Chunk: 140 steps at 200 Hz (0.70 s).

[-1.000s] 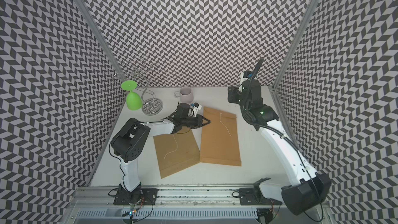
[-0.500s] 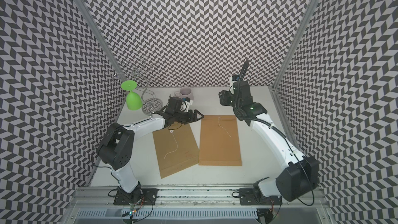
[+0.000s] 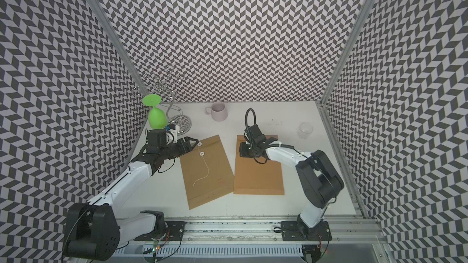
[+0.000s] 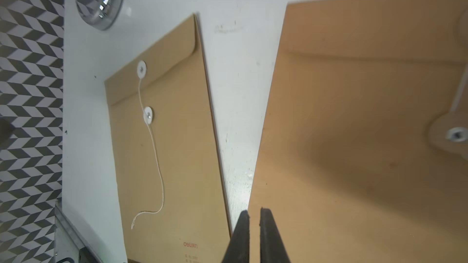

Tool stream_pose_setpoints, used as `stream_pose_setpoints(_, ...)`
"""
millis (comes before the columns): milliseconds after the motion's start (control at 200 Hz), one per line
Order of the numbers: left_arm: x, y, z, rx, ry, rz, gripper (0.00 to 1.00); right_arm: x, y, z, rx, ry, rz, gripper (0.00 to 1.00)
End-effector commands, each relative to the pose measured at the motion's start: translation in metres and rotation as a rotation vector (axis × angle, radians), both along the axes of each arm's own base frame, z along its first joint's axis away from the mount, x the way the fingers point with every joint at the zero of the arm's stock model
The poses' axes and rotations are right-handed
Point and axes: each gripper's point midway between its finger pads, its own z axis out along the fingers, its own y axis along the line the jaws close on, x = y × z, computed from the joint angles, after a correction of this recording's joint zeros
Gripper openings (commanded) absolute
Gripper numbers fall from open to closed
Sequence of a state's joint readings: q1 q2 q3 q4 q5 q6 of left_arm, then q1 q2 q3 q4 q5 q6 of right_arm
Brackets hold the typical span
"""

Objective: Close the mouth of the file bag
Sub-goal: Place the file bag at the center of the board.

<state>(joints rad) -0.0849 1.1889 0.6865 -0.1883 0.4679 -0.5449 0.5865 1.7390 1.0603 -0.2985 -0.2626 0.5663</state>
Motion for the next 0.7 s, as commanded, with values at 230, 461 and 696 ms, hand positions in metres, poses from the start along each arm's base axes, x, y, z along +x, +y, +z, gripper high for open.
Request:
stream_pose_setpoints(230,0.004,0.026,-0.004,-0.022,0.008,0.083,0.74,0.019,-0.026,-0.041,-0.101,0.029,-0.007,0.11)
stream_pose_setpoints(461,0.0,0.046,-0.019,-0.028,0.044,0.149,0.73,0.042,0.039,-0.004,-0.205,-0.116,0.136,0.39)
stream_pose_setpoints(696,-0.006,0.072,-0.043,-0.013,0.112,0.269,0.83,0.047,0.106,0.006,-0.004,-0.06,0.194,0.48)
